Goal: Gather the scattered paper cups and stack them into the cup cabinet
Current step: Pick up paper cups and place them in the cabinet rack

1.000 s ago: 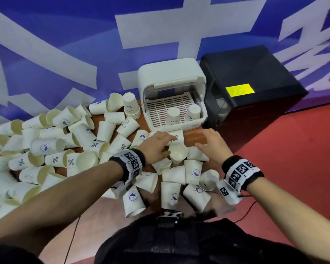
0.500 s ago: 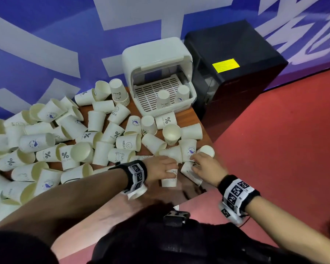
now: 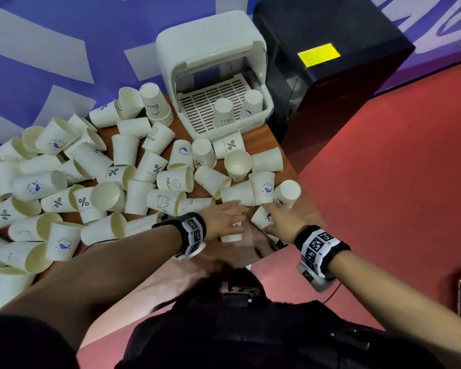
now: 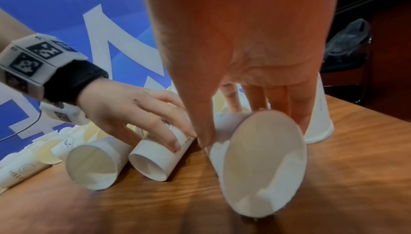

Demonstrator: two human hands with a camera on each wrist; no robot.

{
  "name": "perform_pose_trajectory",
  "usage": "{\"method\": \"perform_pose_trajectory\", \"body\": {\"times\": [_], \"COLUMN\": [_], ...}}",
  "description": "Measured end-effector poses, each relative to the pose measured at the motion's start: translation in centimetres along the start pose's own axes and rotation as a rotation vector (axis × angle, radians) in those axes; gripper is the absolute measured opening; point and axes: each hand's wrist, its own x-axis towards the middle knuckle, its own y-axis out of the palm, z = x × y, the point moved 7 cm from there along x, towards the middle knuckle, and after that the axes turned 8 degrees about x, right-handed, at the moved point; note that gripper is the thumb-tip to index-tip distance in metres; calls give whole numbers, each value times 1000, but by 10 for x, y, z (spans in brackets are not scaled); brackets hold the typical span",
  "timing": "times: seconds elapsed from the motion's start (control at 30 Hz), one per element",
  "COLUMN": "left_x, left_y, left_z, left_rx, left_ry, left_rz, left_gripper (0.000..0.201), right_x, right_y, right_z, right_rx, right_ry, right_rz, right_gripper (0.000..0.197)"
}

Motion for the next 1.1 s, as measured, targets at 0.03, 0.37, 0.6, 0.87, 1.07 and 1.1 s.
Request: {"method": "perform_pose_trajectory", "body": {"times": [0.03,0.37,0.6,0.87,1.07,1.1], "left_x": [-1,-9,-24,-37,-52,-55], "left_y": [0,-18,-42,-77,-89,-91], "left_z": [-2,-7,20,79,146,156], "left_rx": [-7,-142,-512,-563,-666,-663], "left_ry": [16,57,-127,-270,-649,-689], "left_rz": [-9,-77,-106,-321,-350,-359], "left_gripper": [35,55,64,69,70,68], "right_x": [1,-6,-29,-42,-23,-20], "right_y": [3,14,-7,-79,-152,-164], "right_z": [0,4,8,18,42,45], "right_rx": [16,147,254,377,493,495], "right_ry": [4,-63,-88,-85,-252,-272], "right_rz": [3,-22,8,-179,-351,-385], "right_gripper": [70,75,79,55,88,90]}}
